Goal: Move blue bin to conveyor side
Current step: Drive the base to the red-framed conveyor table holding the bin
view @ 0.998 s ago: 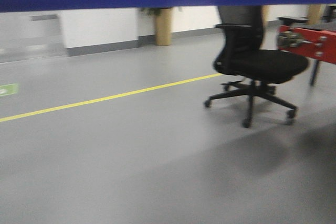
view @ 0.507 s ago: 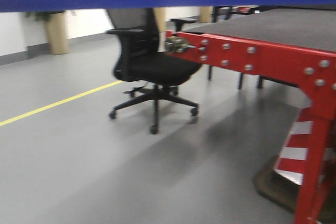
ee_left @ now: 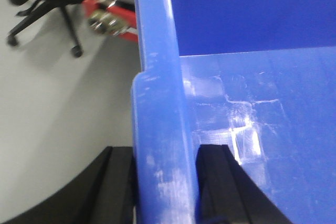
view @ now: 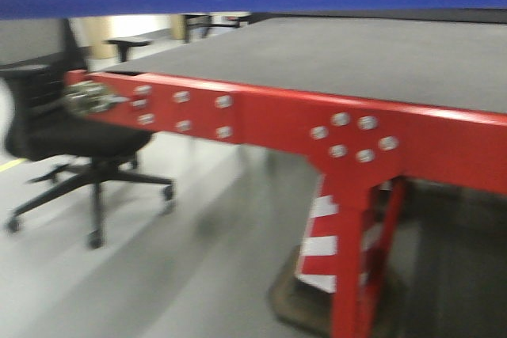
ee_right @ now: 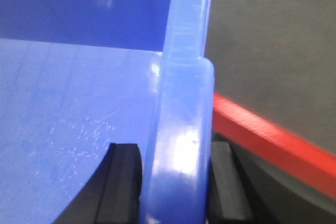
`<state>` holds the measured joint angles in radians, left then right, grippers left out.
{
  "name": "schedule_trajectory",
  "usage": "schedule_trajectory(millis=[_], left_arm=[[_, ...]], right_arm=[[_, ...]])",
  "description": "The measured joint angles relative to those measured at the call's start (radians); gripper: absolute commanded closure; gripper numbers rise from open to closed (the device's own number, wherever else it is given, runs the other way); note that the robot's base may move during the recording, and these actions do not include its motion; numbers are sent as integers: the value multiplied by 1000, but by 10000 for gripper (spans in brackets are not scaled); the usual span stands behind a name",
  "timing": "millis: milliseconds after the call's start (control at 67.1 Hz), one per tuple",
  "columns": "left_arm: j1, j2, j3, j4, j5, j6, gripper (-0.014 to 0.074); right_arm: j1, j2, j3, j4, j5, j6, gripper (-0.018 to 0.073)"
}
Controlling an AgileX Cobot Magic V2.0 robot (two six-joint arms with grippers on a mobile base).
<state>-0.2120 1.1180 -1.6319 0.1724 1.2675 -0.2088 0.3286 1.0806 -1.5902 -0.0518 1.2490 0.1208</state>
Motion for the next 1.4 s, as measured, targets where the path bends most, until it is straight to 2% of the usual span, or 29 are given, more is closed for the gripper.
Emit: schedule_trajectory(millis=[1401], left_arm=[[0, 0, 0, 0, -2, 0, 615]], right_arm=[[0, 0, 0, -2, 0, 0, 637]])
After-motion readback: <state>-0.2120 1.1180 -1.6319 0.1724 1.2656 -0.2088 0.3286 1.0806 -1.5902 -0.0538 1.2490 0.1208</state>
